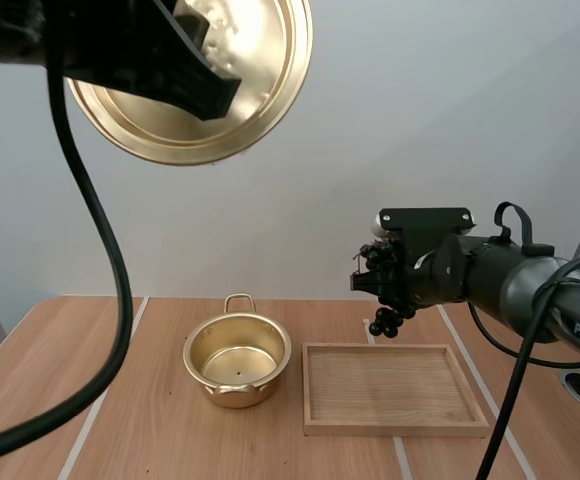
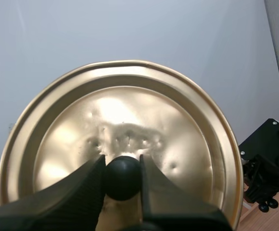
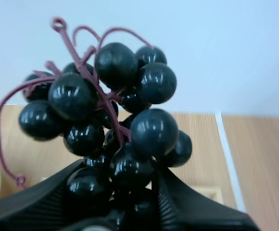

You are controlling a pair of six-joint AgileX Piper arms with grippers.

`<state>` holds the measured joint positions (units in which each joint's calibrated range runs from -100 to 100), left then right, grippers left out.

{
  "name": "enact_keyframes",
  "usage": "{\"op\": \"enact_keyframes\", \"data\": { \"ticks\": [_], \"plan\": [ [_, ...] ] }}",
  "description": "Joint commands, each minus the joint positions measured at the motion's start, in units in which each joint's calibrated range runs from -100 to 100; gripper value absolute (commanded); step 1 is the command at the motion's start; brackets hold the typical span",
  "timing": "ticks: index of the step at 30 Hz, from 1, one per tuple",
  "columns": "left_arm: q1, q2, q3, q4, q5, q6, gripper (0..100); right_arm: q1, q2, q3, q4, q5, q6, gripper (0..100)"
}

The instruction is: Open the lid, put the grape in the pot, and close it

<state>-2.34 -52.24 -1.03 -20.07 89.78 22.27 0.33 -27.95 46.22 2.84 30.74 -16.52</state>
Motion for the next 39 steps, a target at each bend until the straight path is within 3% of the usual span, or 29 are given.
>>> {"op": "enact_keyframes", "data": {
  "ticks": [1,8,15,23,30,32,35,36,37,38,39],
  "plan": [
    [-0.22,-1.6,-6.4,-0.4,-1.0,-1.2,0,4.6,-4.7,-3.8,0.7,2.7,-8.2,0],
    [-0.22,-3.3,-16.6,-0.3,-1.0,-1.6,0,13.7,-5.5,-6.2,0.7,4.5,-14.0,0],
    [-0.22,-4.0,-21.0,2.3,-0.8,-1.6,0,20.0,-2.4,-6.2,0.3,-1.4,-14.2,0],
    [-0.22,-4.1,-21.0,8.6,1.4,-4.0,0,20.9,8.2,-6.2,-0.2,-6.5,-14.2,0],
    [-0.22,-4.1,-21.0,9.3,1.4,-4.2,0,20.9,16.7,-6.2,-0.9,-7.3,-14.1,0],
    [-0.22,-4.1,-21.0,9.3,1.4,-4.2,0,20.9,17.3,-6.2,-0.9,-7.3,-14.1,23],
    [-0.22,-4.1,-21.0,9.3,1.4,-4.2,0,20.9,17.5,-6.2,0.2,-7.8,-13.9,67],
    [-0.22,-4.1,-21.0,9.3,1.4,-4.2,0,20.9,17.5,-6.2,0.5,-7.8,-13.9,73],
    [-0.22,-4.1,-21.0,9.3,1.4,-4.2,0,20.9,17.5,-6.2,1.1,-7.8,-13.8,89],
    [-0.22,-4.0,-21.0,9.3,1.4,-4.2,0,20.9,17.5,-6.2,1.9,-7.6,-13.8,97],
    [-0.22,-4.0,-21.0,9.3,1.4,-4.2,0,20.9,17.5,-6.2,2.0,-7.6,-13.8,100]
  ]
}}
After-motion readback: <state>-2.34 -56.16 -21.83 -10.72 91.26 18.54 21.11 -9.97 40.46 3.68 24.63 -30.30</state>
